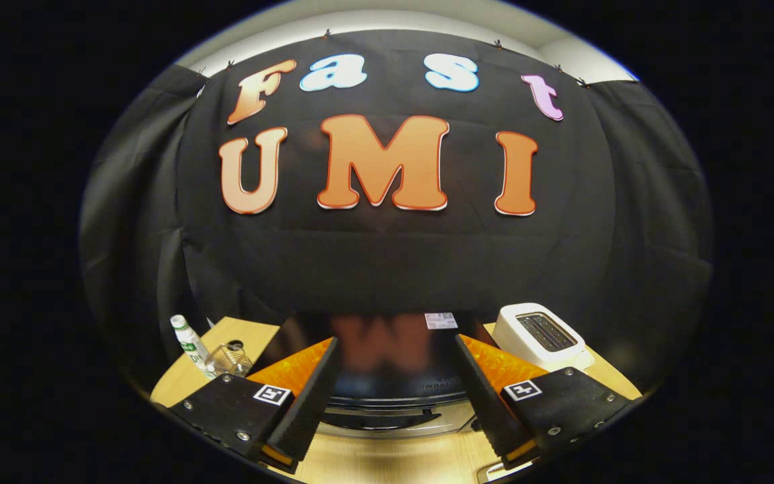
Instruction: Open the toaster oven, put the food inside, and close the toaster oven door.
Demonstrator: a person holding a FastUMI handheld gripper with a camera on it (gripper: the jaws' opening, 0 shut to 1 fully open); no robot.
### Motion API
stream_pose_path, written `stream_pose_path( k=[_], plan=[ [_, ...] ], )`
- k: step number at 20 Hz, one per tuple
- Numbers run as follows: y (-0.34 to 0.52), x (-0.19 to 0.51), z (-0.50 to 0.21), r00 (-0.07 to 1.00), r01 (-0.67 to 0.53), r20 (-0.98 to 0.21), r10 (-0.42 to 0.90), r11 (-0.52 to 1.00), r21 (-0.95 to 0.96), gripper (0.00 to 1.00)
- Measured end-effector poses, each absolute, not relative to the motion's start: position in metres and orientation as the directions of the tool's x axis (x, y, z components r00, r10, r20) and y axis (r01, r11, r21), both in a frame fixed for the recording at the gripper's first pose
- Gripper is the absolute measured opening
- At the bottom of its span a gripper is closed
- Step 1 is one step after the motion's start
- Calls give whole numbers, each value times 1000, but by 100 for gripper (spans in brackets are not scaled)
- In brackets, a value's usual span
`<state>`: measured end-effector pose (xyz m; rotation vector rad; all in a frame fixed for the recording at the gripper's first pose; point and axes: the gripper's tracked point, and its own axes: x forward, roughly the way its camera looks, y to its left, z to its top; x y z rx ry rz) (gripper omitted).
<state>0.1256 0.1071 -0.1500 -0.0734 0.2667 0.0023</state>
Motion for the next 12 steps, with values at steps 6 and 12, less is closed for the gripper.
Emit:
stream_pose_path(
  k=[6, 12],
  plan=[
    [118, 135, -190, 938, -32, -346, -2, 995, -93, 99],
    [118, 126, -208, 919, -32, -395, 2, 997, -71, 100]
  ],
)
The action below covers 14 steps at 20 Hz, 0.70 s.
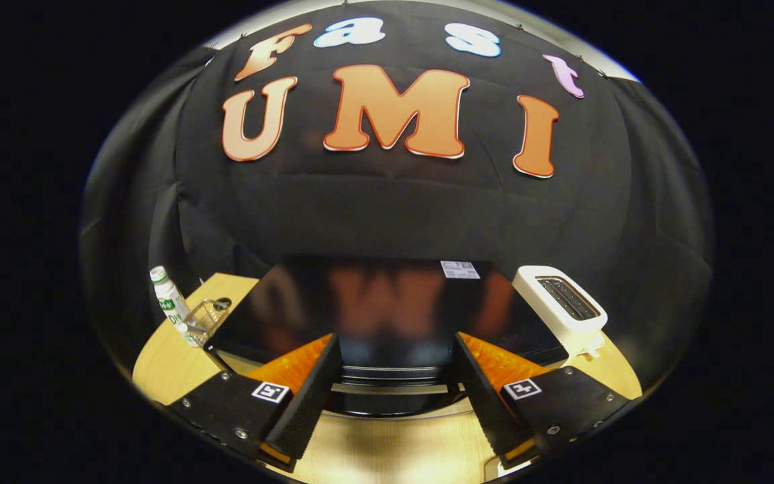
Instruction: Open the toaster oven, put the food inside, and close the toaster oven door.
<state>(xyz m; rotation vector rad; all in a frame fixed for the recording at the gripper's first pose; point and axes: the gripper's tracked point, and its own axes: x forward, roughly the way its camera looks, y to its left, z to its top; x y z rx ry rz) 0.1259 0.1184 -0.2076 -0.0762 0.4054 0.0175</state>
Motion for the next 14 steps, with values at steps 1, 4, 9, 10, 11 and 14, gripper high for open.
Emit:
stream_pose_path(
  k=[1, 4, 9, 10, 11, 14],
  plan=[
    [121, 120, -209, 917, -39, -398, 26, 999, -24, 100],
    [117, 107, -210, 923, -69, -382, 48, 997, -43, 99],
    [113, 76, -215, 919, -63, -390, 53, 998, -15, 100],
    [113, 71, -219, 913, -64, -406, 51, 998, -18, 100],
    [111, 63, -222, 908, -64, -416, 51, 998, -18, 100],
    [108, 39, -233, 893, -59, -447, 44, 998, -21, 100]
  ],
)
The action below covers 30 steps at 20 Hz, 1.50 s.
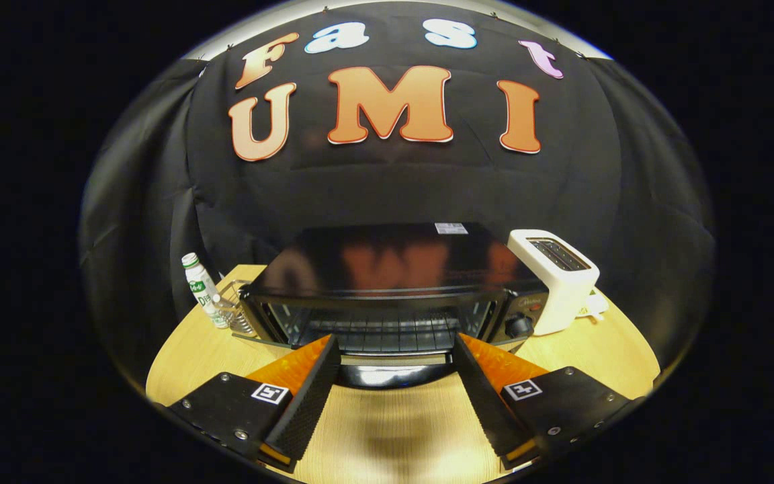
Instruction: Open the toaster oven, put the food inside, and close the toaster oven door.
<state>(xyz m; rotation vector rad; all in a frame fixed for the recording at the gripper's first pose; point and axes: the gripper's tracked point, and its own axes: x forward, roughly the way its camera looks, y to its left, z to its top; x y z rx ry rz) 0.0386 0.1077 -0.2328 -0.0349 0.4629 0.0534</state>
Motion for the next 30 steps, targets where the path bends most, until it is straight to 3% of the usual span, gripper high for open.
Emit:
stream_pose_path(
  k=[16, 26, 30],
  plan=[
    [97, -44, -318, 794, -69, -607, 30, 997, -41, 99],
    [91, -60, -368, 724, -58, -689, 24, 998, -26, 99],
    [102, -66, -339, 677, -110, -714, 182, 983, 146, 98]
  ],
)
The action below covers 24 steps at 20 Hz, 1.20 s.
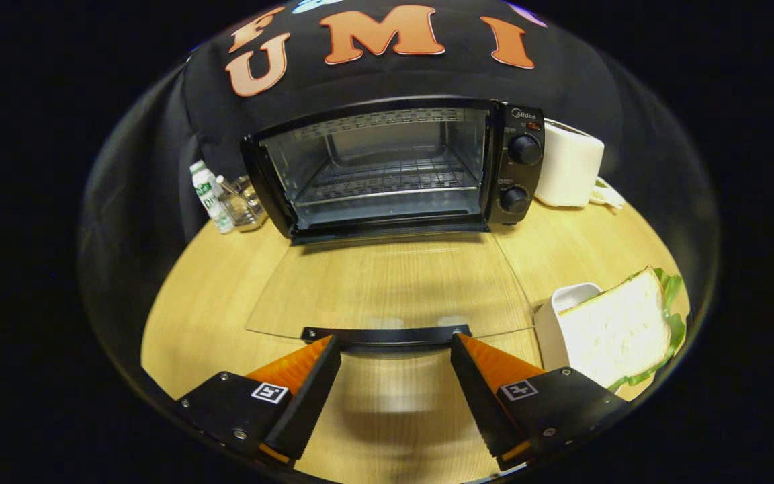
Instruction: Open the toaster oven, put the food inside, and close the toaster oven door.
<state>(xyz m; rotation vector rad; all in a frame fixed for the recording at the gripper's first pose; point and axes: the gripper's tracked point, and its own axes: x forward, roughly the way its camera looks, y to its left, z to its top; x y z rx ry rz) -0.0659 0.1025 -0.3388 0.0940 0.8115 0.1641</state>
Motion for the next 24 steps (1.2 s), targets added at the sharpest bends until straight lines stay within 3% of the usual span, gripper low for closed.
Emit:
stream_pose_path(
  k=[8, 12, 17, 24],
  plan=[
    [21, -64, -249, 604, -197, -733, 313, 950, 244, 99],
    [-49, -63, -232, 558, -203, -772, 304, 952, 228, 99],
    [-108, -73, -253, 418, -158, -846, 332, 943, 292, 99],
    [-116, -79, -299, 218, -103, -856, 469, 883, 458, 97]
  ],
)
